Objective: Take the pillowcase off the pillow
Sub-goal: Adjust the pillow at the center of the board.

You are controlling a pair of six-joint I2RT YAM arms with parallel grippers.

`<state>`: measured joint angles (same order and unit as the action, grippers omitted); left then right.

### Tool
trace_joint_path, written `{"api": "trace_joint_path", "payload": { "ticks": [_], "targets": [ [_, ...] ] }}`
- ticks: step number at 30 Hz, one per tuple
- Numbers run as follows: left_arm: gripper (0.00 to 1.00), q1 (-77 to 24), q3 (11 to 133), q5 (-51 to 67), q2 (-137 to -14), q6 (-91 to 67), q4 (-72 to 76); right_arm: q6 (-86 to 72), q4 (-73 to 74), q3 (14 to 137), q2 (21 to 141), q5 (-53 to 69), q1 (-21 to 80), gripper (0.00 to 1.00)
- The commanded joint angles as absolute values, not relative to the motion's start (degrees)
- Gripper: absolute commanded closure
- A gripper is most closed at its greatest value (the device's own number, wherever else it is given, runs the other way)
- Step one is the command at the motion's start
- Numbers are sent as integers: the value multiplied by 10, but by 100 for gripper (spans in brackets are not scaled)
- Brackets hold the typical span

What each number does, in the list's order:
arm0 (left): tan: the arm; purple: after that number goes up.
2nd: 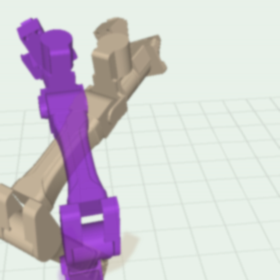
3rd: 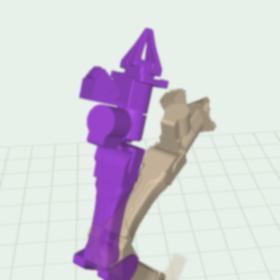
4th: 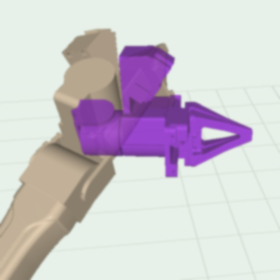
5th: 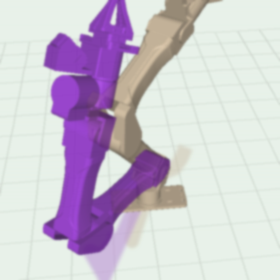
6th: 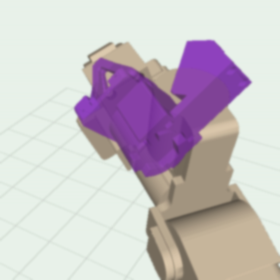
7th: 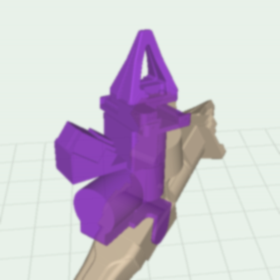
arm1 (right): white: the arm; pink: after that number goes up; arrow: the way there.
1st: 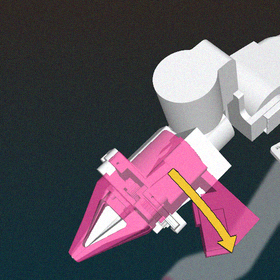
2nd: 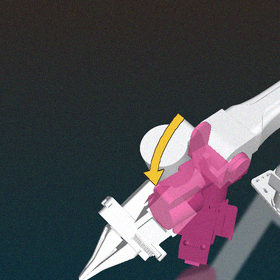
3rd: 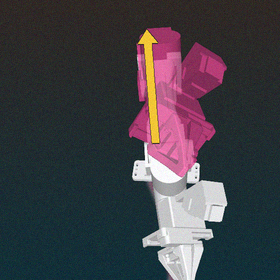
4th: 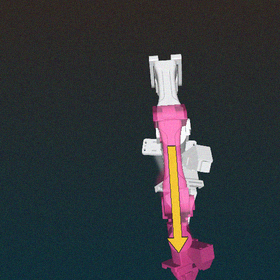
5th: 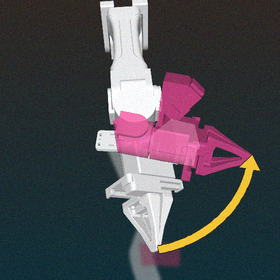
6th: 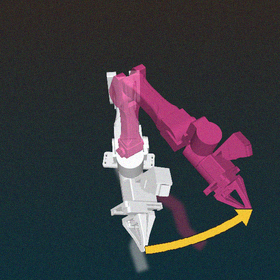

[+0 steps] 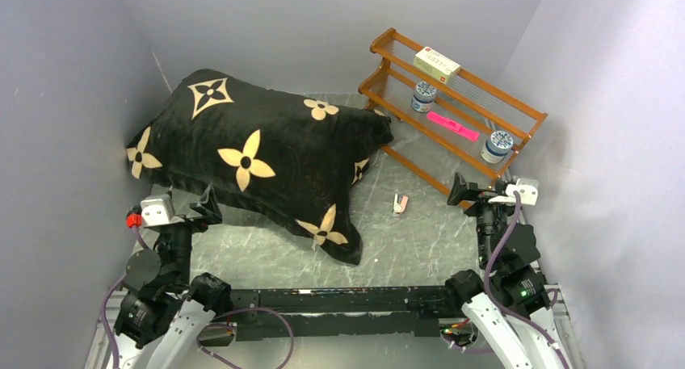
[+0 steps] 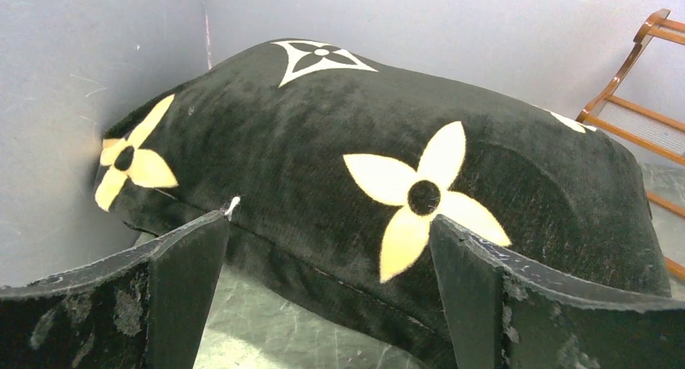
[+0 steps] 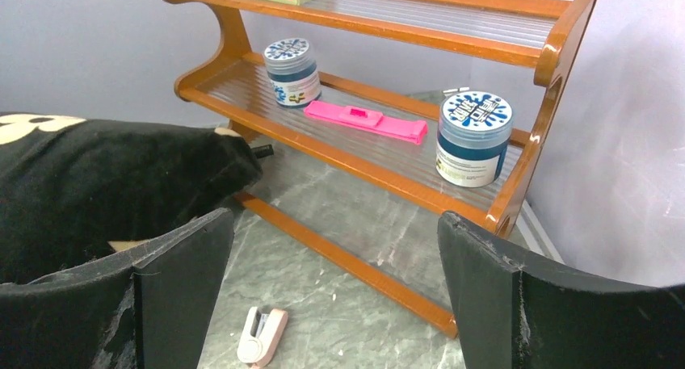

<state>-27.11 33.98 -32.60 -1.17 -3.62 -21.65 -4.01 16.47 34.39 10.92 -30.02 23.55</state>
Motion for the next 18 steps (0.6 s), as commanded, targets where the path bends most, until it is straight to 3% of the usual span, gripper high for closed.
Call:
{"api": "trace_joint_path", "payload": {
  "ticks": [1,18],
  "targets": [
    [0,-273,338,-319,-23,-26,-194,-36,143,349,118,-296,236,0],
    [0,-272,352,-314,-78,-39,-179,-97,165,387,171,-245,235,0]
  ]
}}
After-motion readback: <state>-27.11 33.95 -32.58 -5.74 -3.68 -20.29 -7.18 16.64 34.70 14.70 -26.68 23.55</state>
